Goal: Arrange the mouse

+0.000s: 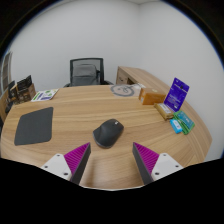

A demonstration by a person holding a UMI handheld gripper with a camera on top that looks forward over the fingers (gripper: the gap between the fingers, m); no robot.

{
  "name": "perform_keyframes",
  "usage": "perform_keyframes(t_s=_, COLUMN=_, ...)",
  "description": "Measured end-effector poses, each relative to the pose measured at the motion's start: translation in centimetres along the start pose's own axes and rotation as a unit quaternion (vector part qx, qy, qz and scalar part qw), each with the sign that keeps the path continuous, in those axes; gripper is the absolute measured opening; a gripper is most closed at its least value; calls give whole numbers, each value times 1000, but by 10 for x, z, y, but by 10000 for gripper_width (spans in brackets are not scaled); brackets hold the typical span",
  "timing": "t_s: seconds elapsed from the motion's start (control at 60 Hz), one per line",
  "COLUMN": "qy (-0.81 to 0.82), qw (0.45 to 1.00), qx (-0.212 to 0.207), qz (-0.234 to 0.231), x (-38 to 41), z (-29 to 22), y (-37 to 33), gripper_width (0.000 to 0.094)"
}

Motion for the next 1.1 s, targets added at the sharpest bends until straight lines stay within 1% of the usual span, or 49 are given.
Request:
perform_keyframes(t_s=0.483, qy=-9, qw=999, qx=26, qz=-46, x=13, z=-19, y=91, gripper_width=859)
perform_keyframes(t_s=0.6, qy=0, qw=998, qx=30, qz=-51, x=13, z=-26, y=106, gripper_width=872)
perform_keyframes(t_s=0.95, qy=-4, qw=997, qx=32, qz=-74, x=32, z=-46, y=134, gripper_width=862)
perform_keyframes(t_s=1.017, qy=-7, qw=996, qx=31, qz=-78, x=36, z=-47, y=136, gripper_width=819)
perform_keyframes(t_s=1.1, qy=-7, qw=996, qx=33, qz=-82, x=38, z=-46, y=137, gripper_width=706)
Point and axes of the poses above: the point between the fingertips, and its own axes, seen from behind it with the camera up: x to the left, z down, y forward, the way the camera looks, the point moved 4 cm from there along -y, backward, against the way the camera looks, and after that the axes turned 2 degrees about x, right-handed, at the moved point
